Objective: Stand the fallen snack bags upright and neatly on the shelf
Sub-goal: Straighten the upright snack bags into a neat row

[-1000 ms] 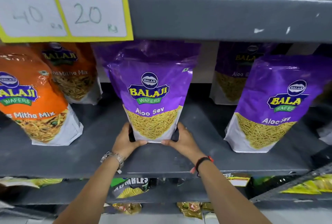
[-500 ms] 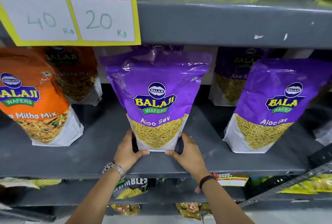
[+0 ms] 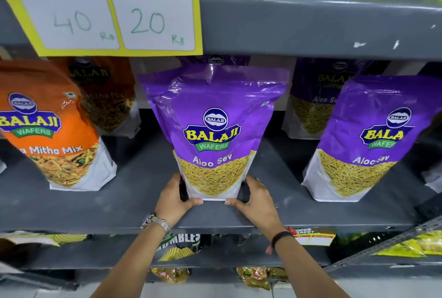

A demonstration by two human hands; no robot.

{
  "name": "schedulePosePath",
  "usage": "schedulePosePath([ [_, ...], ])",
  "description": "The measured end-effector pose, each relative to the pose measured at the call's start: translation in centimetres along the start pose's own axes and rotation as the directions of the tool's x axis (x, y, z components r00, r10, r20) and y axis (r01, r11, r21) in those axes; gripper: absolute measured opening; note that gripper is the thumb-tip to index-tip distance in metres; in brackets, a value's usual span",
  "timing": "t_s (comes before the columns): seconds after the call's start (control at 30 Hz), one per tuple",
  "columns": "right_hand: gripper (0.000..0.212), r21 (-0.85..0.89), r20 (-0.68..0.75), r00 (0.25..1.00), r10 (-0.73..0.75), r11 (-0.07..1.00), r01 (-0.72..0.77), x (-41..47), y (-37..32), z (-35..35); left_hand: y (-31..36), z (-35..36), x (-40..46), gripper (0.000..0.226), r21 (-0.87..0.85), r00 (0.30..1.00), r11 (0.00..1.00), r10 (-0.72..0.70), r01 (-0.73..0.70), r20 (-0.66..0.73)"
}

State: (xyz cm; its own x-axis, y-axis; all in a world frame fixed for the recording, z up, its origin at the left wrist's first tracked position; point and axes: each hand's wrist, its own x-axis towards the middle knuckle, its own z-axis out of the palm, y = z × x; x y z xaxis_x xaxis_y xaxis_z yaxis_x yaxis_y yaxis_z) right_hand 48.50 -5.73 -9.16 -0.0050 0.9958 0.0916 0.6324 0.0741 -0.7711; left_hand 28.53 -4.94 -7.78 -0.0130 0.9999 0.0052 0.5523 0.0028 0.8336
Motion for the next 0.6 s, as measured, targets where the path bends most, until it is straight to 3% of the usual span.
schedulePosePath([
  [0.3,0.065,-0.017,0.017,1.000,0.023,1.000,-0.023,-0.1,-0.1,0.0,-0.9,0.1,0.3,0.063,-0.004,0.997,0.997,0.081,-0.081,0.003],
  [0.37,0.073,0.045,-0.016,0.999,0.039,0.998,-0.038,-0.4,0.0,0.0,-1.0,-0.1,0.2,0.071,-0.041,0.994,0.993,0.113,-0.113,0.002],
  [0.47,0.082,0.239,-0.174,0.982,0.070,0.971,-0.027,-2.5,-0.7,-0.1,-1.7,-1.0,-0.4,0.083,-0.028,0.984,0.984,0.175,-0.176,-0.044],
  [0.53,0.071,0.294,-0.255,0.967,0.020,0.954,0.058,-4.1,-1.3,0.4,-2.7,-1.9,-1.3,0.082,0.053,0.976,0.979,0.201,-0.197,-0.081],
  [0.6,0.052,0.255,-0.249,0.964,-0.091,0.954,0.156,-5.0,-2.6,1.6,-4.0,-3.2,-2.1,0.077,0.134,0.964,0.969,0.227,-0.209,-0.136],
])
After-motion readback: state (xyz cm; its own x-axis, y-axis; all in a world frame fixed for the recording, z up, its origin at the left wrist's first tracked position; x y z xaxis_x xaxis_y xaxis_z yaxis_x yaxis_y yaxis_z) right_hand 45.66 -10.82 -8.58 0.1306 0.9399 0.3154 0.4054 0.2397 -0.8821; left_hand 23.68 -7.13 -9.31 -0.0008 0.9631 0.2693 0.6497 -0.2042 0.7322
